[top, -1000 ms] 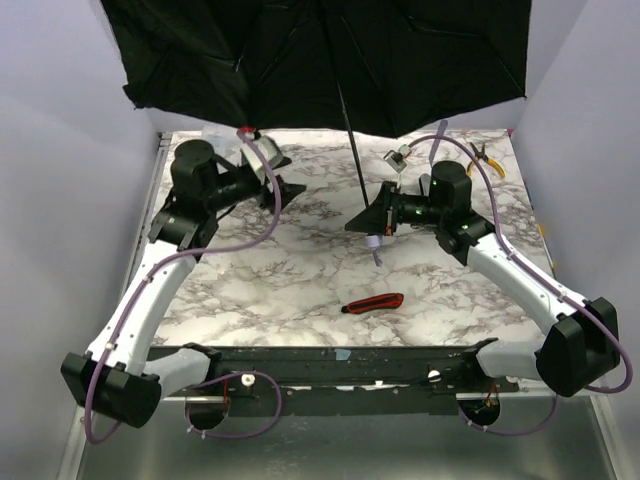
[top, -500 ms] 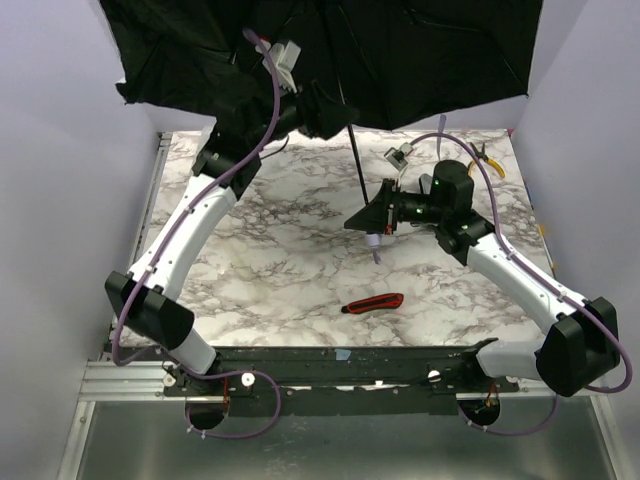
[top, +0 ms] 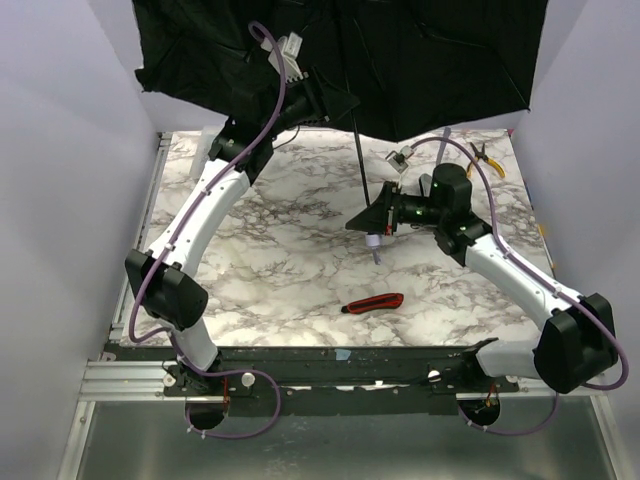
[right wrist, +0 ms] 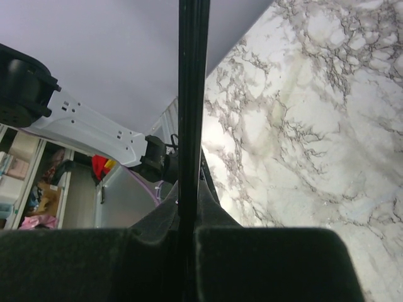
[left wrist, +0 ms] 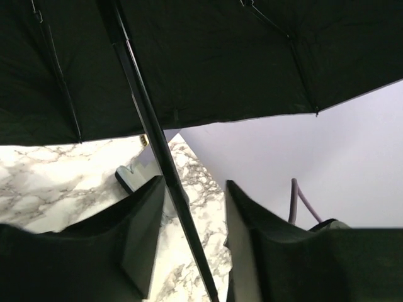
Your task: Open the umbrella
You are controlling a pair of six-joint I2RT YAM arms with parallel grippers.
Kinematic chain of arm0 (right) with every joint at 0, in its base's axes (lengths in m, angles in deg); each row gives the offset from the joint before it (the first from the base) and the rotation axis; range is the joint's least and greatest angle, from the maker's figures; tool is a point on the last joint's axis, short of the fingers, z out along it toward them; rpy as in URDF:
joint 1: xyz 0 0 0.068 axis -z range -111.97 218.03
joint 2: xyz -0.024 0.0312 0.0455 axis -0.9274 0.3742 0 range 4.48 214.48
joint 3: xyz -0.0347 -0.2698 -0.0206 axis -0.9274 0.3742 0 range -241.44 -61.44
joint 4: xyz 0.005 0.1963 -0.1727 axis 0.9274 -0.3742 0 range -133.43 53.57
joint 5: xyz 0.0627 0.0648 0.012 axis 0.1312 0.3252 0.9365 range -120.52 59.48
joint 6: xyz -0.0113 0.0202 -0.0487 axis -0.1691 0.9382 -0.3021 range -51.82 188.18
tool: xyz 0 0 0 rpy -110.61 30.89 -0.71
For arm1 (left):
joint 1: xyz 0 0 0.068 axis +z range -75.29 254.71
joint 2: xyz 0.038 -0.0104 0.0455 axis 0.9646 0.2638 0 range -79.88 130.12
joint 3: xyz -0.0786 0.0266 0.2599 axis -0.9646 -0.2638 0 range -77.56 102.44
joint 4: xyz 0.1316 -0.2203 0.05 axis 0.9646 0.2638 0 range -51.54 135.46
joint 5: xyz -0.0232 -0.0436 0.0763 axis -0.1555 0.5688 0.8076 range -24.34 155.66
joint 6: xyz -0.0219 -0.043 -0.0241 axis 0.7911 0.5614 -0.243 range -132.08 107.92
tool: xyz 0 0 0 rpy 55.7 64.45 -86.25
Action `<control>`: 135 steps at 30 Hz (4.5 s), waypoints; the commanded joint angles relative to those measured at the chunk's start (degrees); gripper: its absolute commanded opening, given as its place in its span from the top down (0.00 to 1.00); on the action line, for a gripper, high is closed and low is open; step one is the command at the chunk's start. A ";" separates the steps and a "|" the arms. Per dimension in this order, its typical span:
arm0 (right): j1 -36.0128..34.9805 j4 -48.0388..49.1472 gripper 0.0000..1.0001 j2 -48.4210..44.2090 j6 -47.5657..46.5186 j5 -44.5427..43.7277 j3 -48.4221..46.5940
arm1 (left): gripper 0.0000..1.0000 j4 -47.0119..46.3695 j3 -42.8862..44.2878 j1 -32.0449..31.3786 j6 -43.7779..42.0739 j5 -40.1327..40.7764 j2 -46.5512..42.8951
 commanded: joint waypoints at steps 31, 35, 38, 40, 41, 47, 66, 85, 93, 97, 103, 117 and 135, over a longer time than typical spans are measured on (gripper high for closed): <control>-0.15 3.24 0.53 -2.54 -10.48 -1.86 3.19 | 1.00 -7.48 -8.48 -1.53 6.09 -2.06 2.98; -0.10 -2.38 0.31 -3.40 -14.67 -4.02 2.24 | 1.00 -12.55 -13.56 -1.33 7.78 -3.24 2.12; -0.04 -6.85 0.22 -4.48 -17.47 -7.18 1.88 | 1.00 -16.45 -17.39 -1.23 9.19 -2.92 1.70; -0.06 -9.55 0.17 -5.55 -20.06 -9.53 1.75 | 1.00 -19.54 -19.69 -1.13 10.10 -3.25 1.74; -0.05 -10.66 0.15 -6.18 -20.97 -10.75 1.98 | 1.00 -22.15 -21.15 -1.01 10.95 -4.04 1.98; -0.12 -14.31 0.12 -10.18 -24.95 -14.92 3.30 | 1.00 -37.55 -25.98 -0.41 13.57 -9.33 4.05; -0.03 -19.78 0.00 -11.14 -28.18 -19.83 0.60 | 1.00 -42.69 -31.35 -0.32 10.88 -6.33 6.39; -0.07 -21.55 0.00 -14.38 -32.03 -19.11 4.99 | 0.20 -34.39 -43.83 -1.35 3.99 1.35 -1.59; -0.10 -26.18 0.00 -17.37 -42.59 -17.74 10.97 | 0.01 -29.11 -55.24 -0.45 -3.53 -0.17 -10.99; -0.10 -29.10 0.00 -19.53 -47.91 -18.25 13.81 | 0.02 -19.20 -58.21 -0.34 -16.15 0.23 -16.99; -0.08 -34.49 0.00 -23.64 -56.37 -21.79 17.19 | 0.02 0.76 -58.40 -0.35 -32.78 5.52 -25.77; -0.08 -46.58 0.00 -50.86 -67.08 -43.23 21.51 | 0.02 27.02 -61.61 0.93 -59.20 28.69 -48.33; 0.26 -42.95 0.00 -56.02 -65.17 -61.76 22.94 | 0.02 20.24 -74.57 8.18 -69.60 45.72 -63.93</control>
